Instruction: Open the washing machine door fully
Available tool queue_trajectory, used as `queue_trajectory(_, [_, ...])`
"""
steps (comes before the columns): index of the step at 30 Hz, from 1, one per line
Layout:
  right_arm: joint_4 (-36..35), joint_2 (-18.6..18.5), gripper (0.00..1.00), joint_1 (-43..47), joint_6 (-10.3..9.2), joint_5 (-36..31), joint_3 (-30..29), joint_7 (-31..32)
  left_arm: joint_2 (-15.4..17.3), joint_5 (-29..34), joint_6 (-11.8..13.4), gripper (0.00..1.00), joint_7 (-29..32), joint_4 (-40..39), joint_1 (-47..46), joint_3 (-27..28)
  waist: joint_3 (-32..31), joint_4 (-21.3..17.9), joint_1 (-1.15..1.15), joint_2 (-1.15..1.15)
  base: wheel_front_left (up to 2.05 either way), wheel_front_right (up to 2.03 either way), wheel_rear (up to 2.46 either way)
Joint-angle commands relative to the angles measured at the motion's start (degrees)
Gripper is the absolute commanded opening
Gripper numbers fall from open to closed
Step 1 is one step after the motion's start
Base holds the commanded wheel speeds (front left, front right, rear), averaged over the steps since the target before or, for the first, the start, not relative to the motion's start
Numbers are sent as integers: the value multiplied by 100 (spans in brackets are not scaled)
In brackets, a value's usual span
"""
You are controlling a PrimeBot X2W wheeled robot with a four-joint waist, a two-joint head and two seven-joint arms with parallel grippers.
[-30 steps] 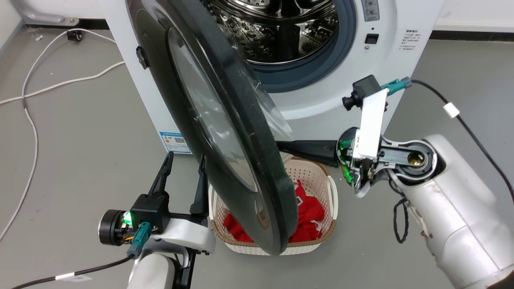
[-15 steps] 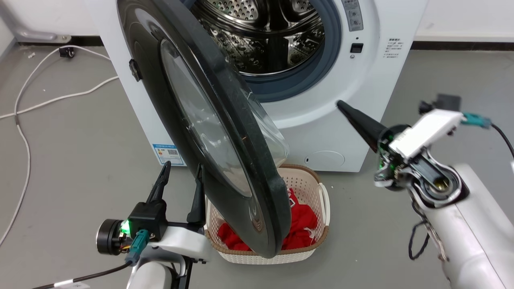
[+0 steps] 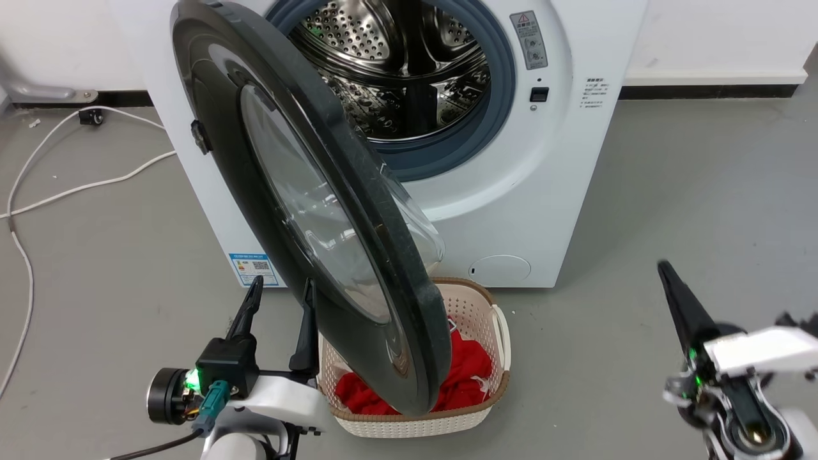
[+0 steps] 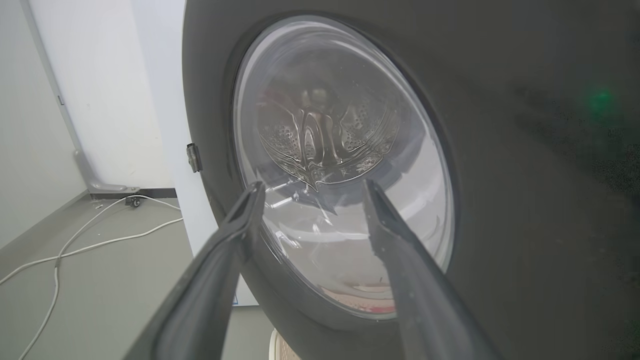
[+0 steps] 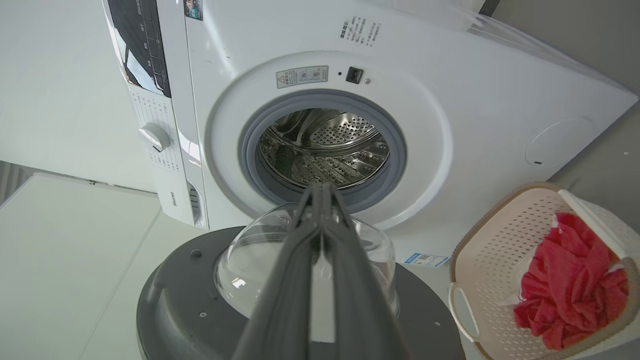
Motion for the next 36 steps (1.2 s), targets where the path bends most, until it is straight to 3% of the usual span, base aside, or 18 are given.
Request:
queue_trajectory(1, [-57, -13, 21, 125, 0, -18, -27, -68, 5, -30, -9, 100, -15, -5, 56, 19, -1, 3, 1, 0, 0, 0, 0])
queue_trajectory(2, [-136, -8, 48, 255, 0, -50, -77, -190, 6, -28, -4, 100, -15, -8, 50, 28, -2, 3, 1, 0, 0, 0, 0])
queue_trajectory(3, [-214, 10, 100, 399, 0, -87, -105, -304, 5, -29, 9, 100, -15, -16, 51, 36, -6, 3, 1, 0, 0, 0, 0])
queue_trajectory(9, [-405, -83, 100, 949, 0, -1020, -161, -1155, 5, -61, 35, 100, -15, -27, 94, 72, -16, 15, 1, 0, 0, 0, 0])
queue_trajectory(10, [-353, -75, 100, 1061, 0, -1942, -371, -1388, 5, -59, 33, 100, -15, -31, 125, 85, -25, 16, 1, 0, 0, 0, 0])
queue_trajectory(14, [-450, 150, 100, 1122, 0, -4005, -1170, -1449, 4, -51, 31, 100, -15, -31, 132, 90, -20, 17, 1, 0, 0, 0, 0])
queue_trajectory(18, [-1154, 722, 100, 1189, 0, -6342, -1950, -1448, 6, -34, 20, 100, -15, -30, 101, 87, -10, 18, 1, 0, 0, 0, 0])
queue_trajectory(21, [-1681, 981, 100, 1333, 0, -7640, -2051, -1448, 5, -9, -4, 100, -15, -14, 75, 86, -13, 20, 1, 0, 0, 0, 0])
queue_trajectory(24, [-2087, 1118, 100, 1471, 0, -8408, -1948, -1320, 5, 15, -17, 100, -15, 4, 42, 89, -23, 30, 1, 0, 0, 0, 0])
queue_trajectory(28, [-2356, 1189, 100, 1805, -1, -8937, -1694, -1134, 4, 17, -39, 100, -15, 9, 36, 90, -39, 41, 1, 0, 0, 0, 0])
queue_trajectory(36, [-1982, 1194, 100, 2008, -1, -8865, -1392, -1170, 3, 16, -41, 100, -15, 13, 34, 73, -28, 37, 1, 0, 0, 0, 0])
